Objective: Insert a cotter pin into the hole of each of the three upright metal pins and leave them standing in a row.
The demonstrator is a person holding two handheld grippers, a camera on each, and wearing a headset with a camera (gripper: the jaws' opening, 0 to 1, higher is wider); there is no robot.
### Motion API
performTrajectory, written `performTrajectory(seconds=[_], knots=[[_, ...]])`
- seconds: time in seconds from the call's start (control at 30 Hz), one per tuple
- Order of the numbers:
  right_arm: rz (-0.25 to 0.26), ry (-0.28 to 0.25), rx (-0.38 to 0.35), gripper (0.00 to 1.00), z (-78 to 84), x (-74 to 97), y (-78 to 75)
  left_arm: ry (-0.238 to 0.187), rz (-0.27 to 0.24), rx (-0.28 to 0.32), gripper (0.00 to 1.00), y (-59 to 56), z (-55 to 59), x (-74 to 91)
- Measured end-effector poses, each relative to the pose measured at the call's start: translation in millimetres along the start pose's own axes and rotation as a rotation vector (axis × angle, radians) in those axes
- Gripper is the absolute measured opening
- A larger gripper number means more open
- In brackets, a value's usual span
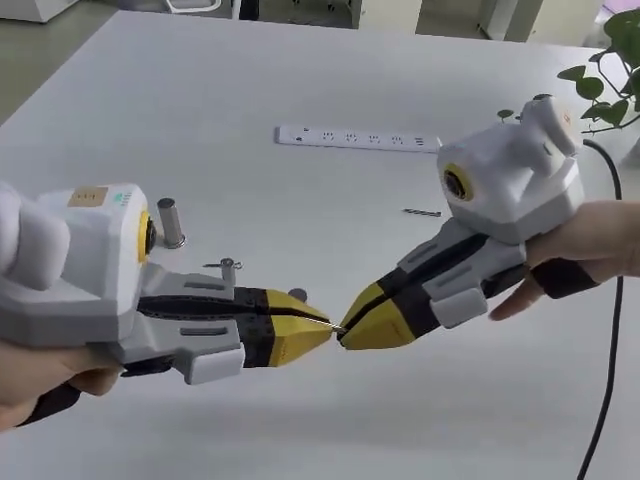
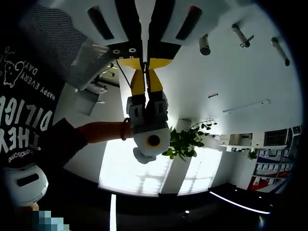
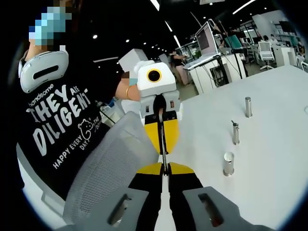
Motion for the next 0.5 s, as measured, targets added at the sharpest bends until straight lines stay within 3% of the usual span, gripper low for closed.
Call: performTrajectory(seconds=[0.13,0.3,0.37,0.5], knots=[[-0.003,0.014,0.039,0.0,1.3,-1.3,0.3,0.013,-0.001,0.0,0.01,0.1,2.0,-0.7],[0.026,0.083,0.085,0.0,6.6,-2.5,-3.9,0.051,-0.023,-0.025,0.01,2.5,10.4,-3.2],[0.059,0.115,0.111,0.0,9.0,-2.0,-8.7,0.082,-0.053,-0.011,0.02,7.5,15.6,-2.5],[0.106,0.186,0.17,0.0,13.3,-1.0,-13.4,0.093,-0.081,-0.037,0.02,11.7,19.2,-0.1]])
Point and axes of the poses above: the centre of the closed fingertips' face, and the gripper's own axes: x roughly backward along the fingers, y roughly to its left, z roughly out of its underside, the point moved 1 cm from there along x, roughly backward along the fingers, and after that the axes turned 3 degrees about -z, right-handed, at the moved point
